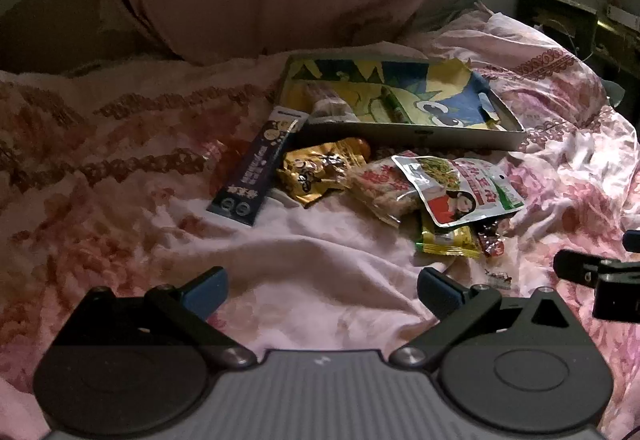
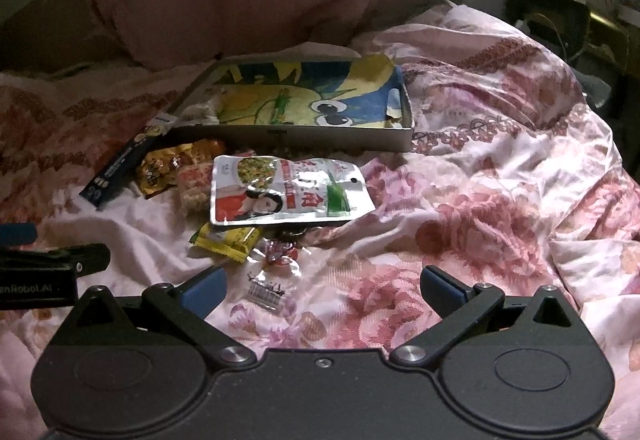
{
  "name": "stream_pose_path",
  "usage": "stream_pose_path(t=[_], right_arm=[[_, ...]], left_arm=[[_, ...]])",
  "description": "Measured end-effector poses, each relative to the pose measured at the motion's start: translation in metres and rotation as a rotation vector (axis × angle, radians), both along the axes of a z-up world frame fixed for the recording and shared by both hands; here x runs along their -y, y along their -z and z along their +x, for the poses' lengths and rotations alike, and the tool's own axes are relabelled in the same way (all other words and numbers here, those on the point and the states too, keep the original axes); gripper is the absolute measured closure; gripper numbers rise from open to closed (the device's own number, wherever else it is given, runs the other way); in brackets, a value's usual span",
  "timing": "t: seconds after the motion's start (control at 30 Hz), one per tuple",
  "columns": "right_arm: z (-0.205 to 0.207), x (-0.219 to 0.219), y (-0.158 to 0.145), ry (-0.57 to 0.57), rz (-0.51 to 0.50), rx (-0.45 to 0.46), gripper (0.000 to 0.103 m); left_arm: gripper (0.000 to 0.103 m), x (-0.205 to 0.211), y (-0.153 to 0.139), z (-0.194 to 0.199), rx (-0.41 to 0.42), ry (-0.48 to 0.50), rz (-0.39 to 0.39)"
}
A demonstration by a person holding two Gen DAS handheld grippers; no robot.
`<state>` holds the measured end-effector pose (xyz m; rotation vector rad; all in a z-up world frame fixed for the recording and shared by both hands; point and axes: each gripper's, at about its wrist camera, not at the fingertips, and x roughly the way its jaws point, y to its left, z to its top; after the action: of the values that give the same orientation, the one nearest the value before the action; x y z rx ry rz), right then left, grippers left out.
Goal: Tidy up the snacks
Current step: 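Move both tools back toward the remaining snacks beside the tray, then grasp the yellow packaged bar with the left tool while the right tool approaches a small red-labeled snack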
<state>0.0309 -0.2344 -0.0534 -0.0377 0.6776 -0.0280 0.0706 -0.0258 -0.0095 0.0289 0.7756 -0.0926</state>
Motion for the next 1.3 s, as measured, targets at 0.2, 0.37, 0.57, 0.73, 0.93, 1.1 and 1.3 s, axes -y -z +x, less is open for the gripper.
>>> stream_pose_path(t=[0.2, 0.37, 0.57, 0.73, 0.93, 1.1, 1.3], right_arm=[[0.016, 0.012, 0.005, 0.031, 0.048, -0.040, 0.001], [0.031, 0.019, 0.009, 0.031, 0.069, -0.072, 0.001], [0.047, 0.022, 0.015, -0.022, 0.097, -0.104, 0.001], [0.062, 0.023, 0.022, -0.102, 0.129, -0.127, 0.001], [0.075, 0.015, 0.033, -0.152, 0.103, -0.160, 0.007], [0.081, 0.012, 0.041, -0.155, 0.093, -0.184, 0.017], [0.091, 0.008, 0.046, -0.176, 0.076, -0.171, 0.036]], left_arm=[[0.000, -0.001, 0.007, 0.018, -0.051, 0.034, -0.022], [0.000, -0.002, 0.009, 0.037, -0.067, 0.066, -0.010], [0.000, -0.002, 0.014, 0.061, -0.103, 0.132, -0.034], [0.000, 0.004, 0.019, 0.079, -0.117, 0.198, -0.030], [0.000, 0.010, 0.024, 0.097, -0.097, 0.294, 0.000], [0.000, 0.007, 0.031, 0.101, -0.157, 0.344, -0.142], [0.003, 0.003, 0.038, 0.109, -0.202, 0.351, -0.312]])
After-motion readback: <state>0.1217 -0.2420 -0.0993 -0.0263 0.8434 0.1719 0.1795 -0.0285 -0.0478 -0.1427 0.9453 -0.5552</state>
